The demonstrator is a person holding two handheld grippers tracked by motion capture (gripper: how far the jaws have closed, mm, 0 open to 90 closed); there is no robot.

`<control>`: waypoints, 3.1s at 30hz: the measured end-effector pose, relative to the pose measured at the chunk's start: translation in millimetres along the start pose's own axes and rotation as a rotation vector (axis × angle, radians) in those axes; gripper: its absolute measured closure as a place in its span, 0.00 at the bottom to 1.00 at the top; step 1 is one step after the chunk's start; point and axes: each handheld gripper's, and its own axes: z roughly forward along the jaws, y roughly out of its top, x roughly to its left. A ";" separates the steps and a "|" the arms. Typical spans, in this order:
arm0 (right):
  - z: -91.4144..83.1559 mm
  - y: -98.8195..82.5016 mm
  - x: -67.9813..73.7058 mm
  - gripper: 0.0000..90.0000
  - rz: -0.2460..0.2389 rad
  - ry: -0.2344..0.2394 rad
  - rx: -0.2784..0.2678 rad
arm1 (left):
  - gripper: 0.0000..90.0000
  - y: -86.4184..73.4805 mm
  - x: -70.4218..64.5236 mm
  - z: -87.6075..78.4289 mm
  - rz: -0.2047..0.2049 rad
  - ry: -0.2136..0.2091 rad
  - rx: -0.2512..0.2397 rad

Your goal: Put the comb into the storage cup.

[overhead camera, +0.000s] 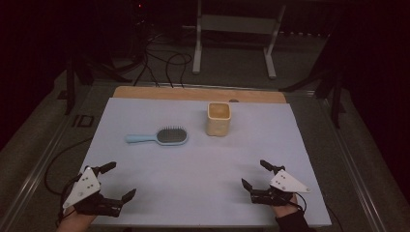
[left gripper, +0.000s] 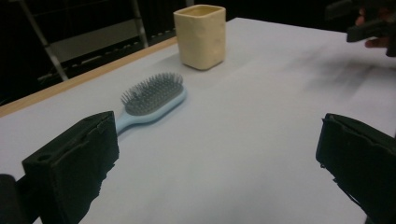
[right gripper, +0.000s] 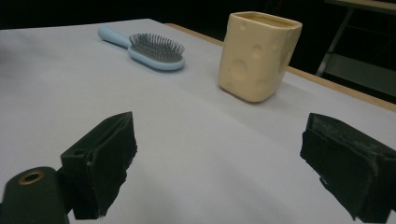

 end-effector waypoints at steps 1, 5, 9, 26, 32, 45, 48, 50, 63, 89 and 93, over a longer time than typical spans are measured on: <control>0.0 0.0 0.0 0.11 0.000 0.000 0.000 | 0.00 0.0 0.0 0.0 0.000 0.000 0.000; -0.8 1.0 1.7 0.11 -0.002 0.000 -0.001 | 0.00 7.3 4.9 1.8 -0.008 -0.009 -0.003; -0.8 0.9 1.8 0.11 -0.004 -0.001 0.000 | 0.00 15.4 7.3 3.8 0.023 0.012 0.029; -1.7 1.9 2.2 0.11 0.003 0.003 -0.010 | 0.00 39.1 26.2 20.2 0.045 -0.024 0.102; -2.0 2.4 2.2 0.11 0.002 0.004 -0.014 | 0.00 44.0 39.0 26.1 0.049 -0.021 0.126; -2.9 3.1 2.5 0.11 0.014 0.004 -0.023 | 0.00 50.9 72.8 41.4 0.020 0.008 0.158; -3.3 3.0 3.1 0.11 0.014 0.003 -0.023 | 0.00 52.3 79.3 45.4 0.018 0.009 0.167; -3.4 3.1 3.0 0.11 0.012 0.003 -0.026 | 0.00 53.6 82.6 48.1 0.023 0.016 0.177; -3.0 3.5 3.4 0.11 0.021 0.006 -0.036 | 0.00 61.9 108.7 69.6 -0.022 0.031 0.239; -4.1 3.2 5.3 0.11 0.018 0.012 -0.038 | 0.24 47.0 144.8 113.8 -0.084 0.116 0.302; -3.4 3.3 6.3 0.11 0.012 0.018 -0.037 | 0.31 41.9 150.0 120.3 -0.116 0.134 0.322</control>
